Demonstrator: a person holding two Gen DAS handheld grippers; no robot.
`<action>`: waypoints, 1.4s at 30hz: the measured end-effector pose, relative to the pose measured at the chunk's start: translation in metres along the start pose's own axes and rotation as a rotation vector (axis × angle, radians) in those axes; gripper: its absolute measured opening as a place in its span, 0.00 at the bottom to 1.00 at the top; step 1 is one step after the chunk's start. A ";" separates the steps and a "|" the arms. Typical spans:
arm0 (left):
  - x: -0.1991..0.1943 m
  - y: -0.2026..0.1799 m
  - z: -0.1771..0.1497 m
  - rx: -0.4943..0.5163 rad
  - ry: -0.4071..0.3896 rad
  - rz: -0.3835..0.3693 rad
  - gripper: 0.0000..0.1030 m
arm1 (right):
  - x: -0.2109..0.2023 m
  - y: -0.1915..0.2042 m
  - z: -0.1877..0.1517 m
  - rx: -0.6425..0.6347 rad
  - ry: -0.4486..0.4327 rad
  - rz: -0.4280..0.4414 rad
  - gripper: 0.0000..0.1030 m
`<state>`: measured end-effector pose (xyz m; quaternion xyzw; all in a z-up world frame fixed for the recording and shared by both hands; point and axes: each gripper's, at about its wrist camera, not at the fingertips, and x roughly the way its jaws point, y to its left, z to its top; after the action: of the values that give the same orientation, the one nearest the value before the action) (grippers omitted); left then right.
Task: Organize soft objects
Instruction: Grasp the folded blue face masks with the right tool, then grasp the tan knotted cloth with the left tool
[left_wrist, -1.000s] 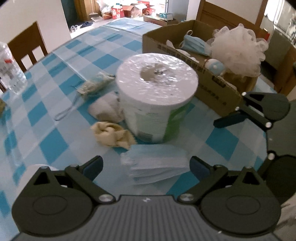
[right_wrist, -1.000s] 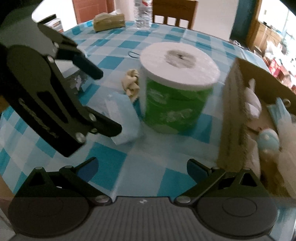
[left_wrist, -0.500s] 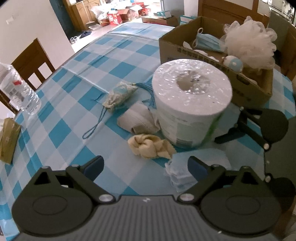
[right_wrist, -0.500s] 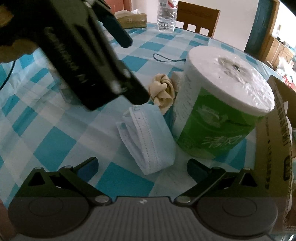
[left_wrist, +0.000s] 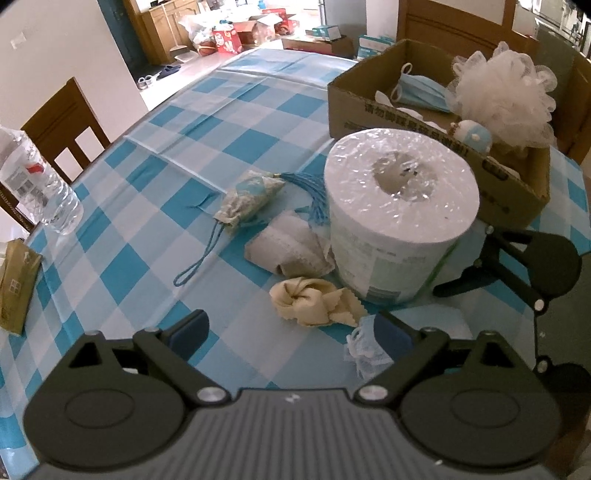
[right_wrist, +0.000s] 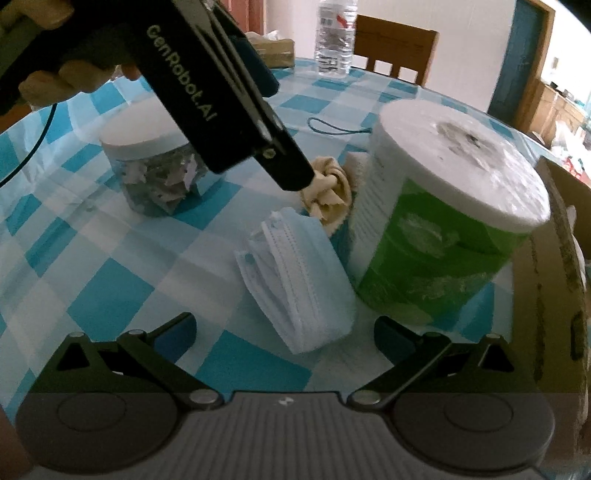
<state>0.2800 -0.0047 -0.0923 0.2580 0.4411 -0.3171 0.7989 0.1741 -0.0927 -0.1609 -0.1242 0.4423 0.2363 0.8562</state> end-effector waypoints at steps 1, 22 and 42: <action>0.000 0.001 0.000 -0.002 0.000 -0.001 0.92 | 0.001 0.002 0.001 -0.008 -0.002 0.000 1.00; 0.017 0.004 0.002 0.003 0.044 -0.099 0.86 | -0.007 0.001 0.016 0.042 0.011 -0.016 0.35; 0.062 0.004 0.018 -0.004 0.154 -0.129 0.66 | -0.024 0.006 -0.005 0.062 0.037 0.010 0.36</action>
<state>0.3184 -0.0320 -0.1367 0.2511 0.5175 -0.3464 0.7410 0.1562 -0.0967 -0.1442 -0.0996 0.4657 0.2243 0.8502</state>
